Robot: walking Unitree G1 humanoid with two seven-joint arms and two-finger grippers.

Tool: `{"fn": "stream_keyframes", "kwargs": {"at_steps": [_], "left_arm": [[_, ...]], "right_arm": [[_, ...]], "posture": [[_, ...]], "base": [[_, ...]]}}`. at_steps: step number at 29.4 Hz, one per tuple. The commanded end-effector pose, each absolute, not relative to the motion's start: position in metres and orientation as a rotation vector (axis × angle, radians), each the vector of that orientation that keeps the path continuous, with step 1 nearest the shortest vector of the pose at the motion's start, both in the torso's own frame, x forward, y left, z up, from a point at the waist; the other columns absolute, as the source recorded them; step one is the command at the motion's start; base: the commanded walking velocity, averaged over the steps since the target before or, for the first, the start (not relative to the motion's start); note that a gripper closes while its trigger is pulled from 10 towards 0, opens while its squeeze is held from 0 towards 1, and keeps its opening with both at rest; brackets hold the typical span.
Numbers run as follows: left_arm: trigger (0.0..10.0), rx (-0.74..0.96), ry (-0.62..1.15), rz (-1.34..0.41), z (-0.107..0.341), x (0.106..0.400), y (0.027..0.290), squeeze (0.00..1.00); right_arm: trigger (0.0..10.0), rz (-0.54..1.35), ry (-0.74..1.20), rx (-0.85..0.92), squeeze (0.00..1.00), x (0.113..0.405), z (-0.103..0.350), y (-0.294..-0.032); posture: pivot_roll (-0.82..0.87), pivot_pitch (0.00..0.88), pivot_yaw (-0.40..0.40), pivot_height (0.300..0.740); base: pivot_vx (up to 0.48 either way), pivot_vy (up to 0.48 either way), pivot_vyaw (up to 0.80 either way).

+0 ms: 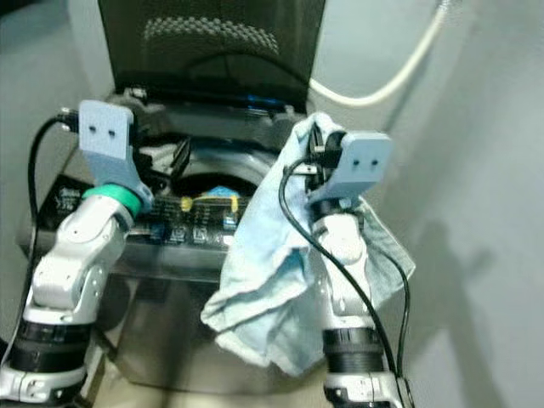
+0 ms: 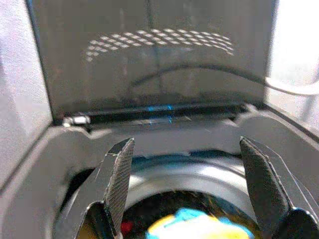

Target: Clothes washing

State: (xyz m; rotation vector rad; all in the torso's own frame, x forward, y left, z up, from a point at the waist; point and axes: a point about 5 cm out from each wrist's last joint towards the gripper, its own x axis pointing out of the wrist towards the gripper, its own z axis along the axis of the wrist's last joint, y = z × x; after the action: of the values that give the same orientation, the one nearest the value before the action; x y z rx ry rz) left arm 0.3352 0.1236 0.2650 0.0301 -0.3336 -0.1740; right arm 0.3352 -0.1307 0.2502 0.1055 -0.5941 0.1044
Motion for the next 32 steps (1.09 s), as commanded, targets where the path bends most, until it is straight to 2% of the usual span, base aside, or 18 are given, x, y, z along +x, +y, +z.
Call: {"fn": "stream_keyframes", "kwargs": {"at_steps": [1,4,24,26,28,30,31,32], "left_arm": [[10.0,0.032,-0.325,-0.167,0.262,0.336,0.125,0.0],[10.0,0.034,-0.326,-0.167,0.262,0.336,0.125,0.0],[10.0,0.038,-0.349,-0.197,0.264,0.335,0.121,0.0],[10.0,0.074,-0.398,-0.191,0.269,0.333,0.122,0.0],[10.0,0.235,-0.539,-0.141,0.283,0.328,0.125,0.0],[10.0,0.235,-0.539,-0.141,0.283,0.328,0.125,0.0],[10.0,0.314,-0.603,-0.09,0.29,0.327,0.128,0.0],[10.0,0.314,-0.603,-0.09,0.29,0.327,0.128,0.0]], "right_arm": [[10.0,0.117,-0.617,0.115,0.0,0.333,0.255,-0.127],[10.0,0.115,-0.615,0.112,0.0,0.333,0.255,-0.128],[10.0,0.115,-0.622,0.106,0.0,0.334,0.256,-0.129],[10.0,0.123,-0.632,0.094,0.0,0.333,0.259,-0.128],[10.0,0.152,-0.665,0.072,0.0,0.331,0.268,-0.125],[10.0,0.152,-0.665,0.072,0.0,0.331,0.268,-0.125],[10.0,0.191,-0.696,0.072,0.0,0.328,0.278,-0.122],[10.0,0.191,-0.696,0.072,0.0,0.328,0.278,-0.122]], "posture": [[0.11,0.015,0.03,0.74],[0.11,0.019,0.033,0.74],[0.11,0.016,0.034,0.74],[0.11,0.016,0.034,0.74],[0.11,0.016,0.034,0.74],[0.11,0.016,0.034,0.74],[0.11,0.019,0.036,0.74],[0.11,0.019,0.036,0.74]], "base": [[0.48,0.0,0.0],[0.48,0.0,0.0],[0.0,0.0,0.0],[0.0,0.0,0.0],[0.0,0.0,0.0],[0.0,0.0,0.0],[0.0,0.0,0.0],[0.0,0.0,0.0]]}}
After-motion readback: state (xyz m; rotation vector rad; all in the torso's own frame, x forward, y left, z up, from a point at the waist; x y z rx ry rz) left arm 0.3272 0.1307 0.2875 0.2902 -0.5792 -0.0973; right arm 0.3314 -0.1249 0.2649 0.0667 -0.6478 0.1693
